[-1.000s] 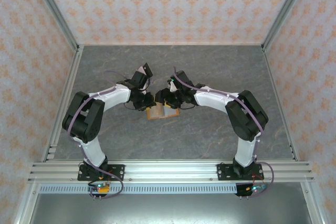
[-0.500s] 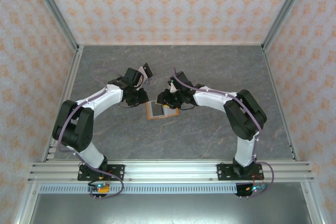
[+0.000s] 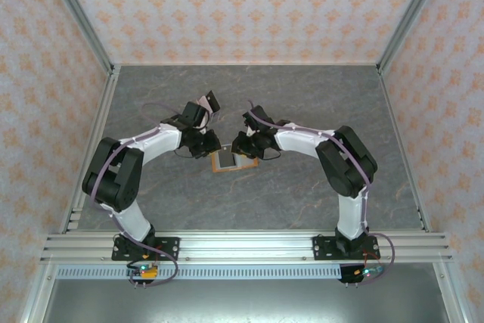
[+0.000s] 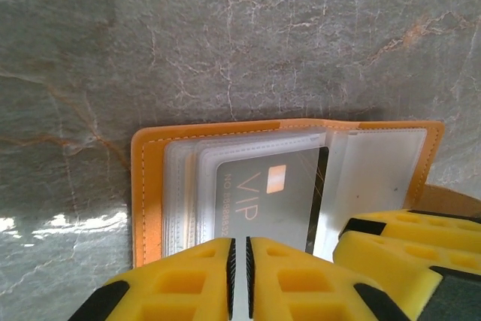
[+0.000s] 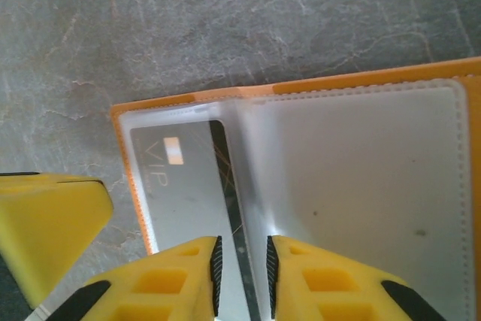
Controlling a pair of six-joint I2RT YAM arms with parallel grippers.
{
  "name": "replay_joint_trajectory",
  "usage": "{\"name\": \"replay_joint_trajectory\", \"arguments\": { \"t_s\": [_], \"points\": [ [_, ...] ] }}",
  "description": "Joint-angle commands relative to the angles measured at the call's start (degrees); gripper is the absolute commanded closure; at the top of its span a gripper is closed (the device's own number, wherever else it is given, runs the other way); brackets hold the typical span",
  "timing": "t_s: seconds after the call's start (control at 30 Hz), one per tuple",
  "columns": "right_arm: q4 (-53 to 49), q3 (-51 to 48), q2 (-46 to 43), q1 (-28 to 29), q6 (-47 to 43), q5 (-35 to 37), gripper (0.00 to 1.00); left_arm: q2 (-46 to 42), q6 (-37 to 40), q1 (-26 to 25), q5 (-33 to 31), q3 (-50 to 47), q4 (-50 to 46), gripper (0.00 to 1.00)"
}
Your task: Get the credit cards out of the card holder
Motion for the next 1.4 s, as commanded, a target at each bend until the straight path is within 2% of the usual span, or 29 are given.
{"name": "replay_joint_trajectory", "arguments": {
  "t_s": [0.0, 0.4, 1.13, 1.37],
  "points": [
    [1.4, 1.3, 1.5, -0.4, -0.4, 0.2, 0.77, 1.5, -0.6, -0.2, 1.1, -0.3, 1.0, 0.86],
    [13.4, -3.7, 1.2, -2.4, 3.0, -4.9, 0.77, 4.6, -1.1, -0.2, -1.6, -0.7, -0.9, 0.91],
    [13.8, -3.5, 4.8, -2.9, 1.2, -8.5, 0.79, 5.1, -0.8, -0.2, -1.7, -0.5, -1.4, 0.91],
    [17.4, -3.9, 5.7, -2.8, 1.9, -11.9, 0.84, 5.1, -0.8, -0.2, -1.3, -0.4, -1.3, 0.92]
  ]
}}
